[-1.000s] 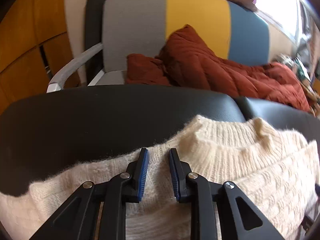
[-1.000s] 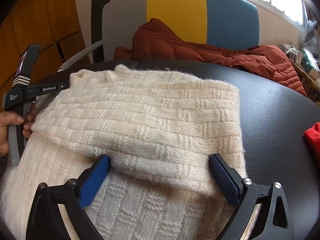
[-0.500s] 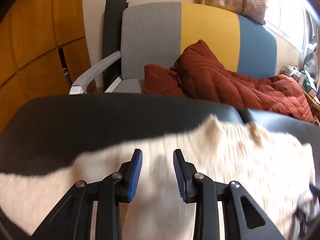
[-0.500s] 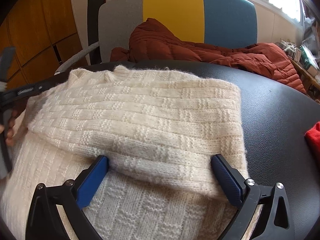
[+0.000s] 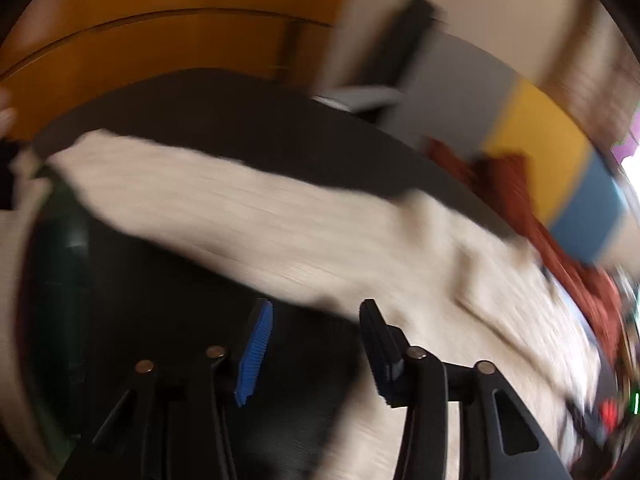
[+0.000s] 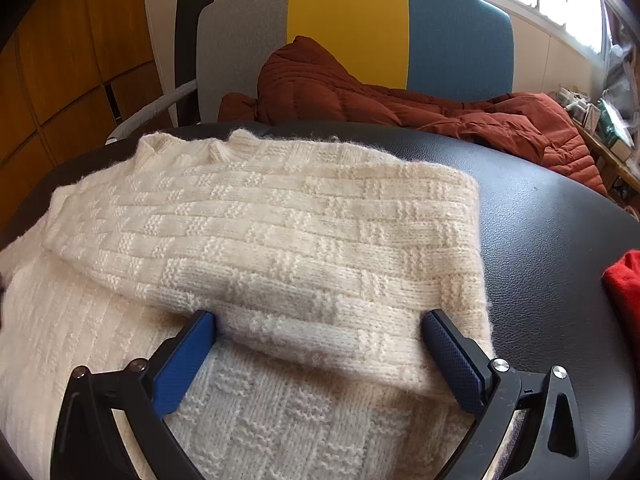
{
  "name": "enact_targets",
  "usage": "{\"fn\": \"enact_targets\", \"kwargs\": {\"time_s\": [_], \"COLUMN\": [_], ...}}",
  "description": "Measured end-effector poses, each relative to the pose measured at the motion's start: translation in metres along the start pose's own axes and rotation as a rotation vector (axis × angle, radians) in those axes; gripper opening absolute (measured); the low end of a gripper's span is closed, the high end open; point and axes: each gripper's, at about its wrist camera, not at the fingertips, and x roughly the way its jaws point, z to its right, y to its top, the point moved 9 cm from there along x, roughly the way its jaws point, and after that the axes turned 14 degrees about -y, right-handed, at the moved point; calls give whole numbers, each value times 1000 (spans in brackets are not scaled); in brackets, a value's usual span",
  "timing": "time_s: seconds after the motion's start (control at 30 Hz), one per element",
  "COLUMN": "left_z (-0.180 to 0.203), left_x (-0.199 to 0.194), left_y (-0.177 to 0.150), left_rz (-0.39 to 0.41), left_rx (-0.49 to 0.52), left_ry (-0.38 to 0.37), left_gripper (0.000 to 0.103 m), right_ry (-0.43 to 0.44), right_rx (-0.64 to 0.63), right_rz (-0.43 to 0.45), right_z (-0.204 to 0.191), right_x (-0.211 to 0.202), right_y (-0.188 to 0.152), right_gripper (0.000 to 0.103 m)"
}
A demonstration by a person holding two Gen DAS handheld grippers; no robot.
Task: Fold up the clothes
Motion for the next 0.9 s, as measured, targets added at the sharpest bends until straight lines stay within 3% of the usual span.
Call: {"fn": "enact_targets", "kwargs": {"time_s": [0.17, 0.27, 0.37, 0.5, 0.7, 0.77, 0.8, 0.83, 0.9], "left_z": [-69, -97, -123, -149, -168, -163, -158, -152, -144], "left_x": [-1, -1, -4, 2, 23, 27, 30, 34, 40], "left_y": [47, 72, 87, 100, 95, 97, 98, 99, 99], "left_rz": [69, 105, 117, 98, 33, 36, 36, 25, 8], "left_rx": [-294, -400, -455, -475, -454, -392, -360, -315, -254], "left_ry": [202, 333, 464, 577, 593, 601, 591, 588, 578], "left_gripper": [52, 52, 53, 57, 58, 50, 34, 23, 13], "right_ry": [3, 12, 27, 43, 46, 44, 42, 41, 38], "right_rx": [3, 9, 20, 33, 36, 35, 34, 33, 31], "right_rz": [0, 0, 1, 5, 8, 9, 9, 9, 8], "right_z": [1, 1, 2, 3, 2, 1, 1, 1, 1], "right_x": [0, 0, 0, 0, -1, -1, -1, -1, -1], "right_y": [0, 0, 1, 1, 0, 0, 0, 0, 0], "right_gripper": [103, 103, 103, 103, 103, 103, 103, 103, 103]}}
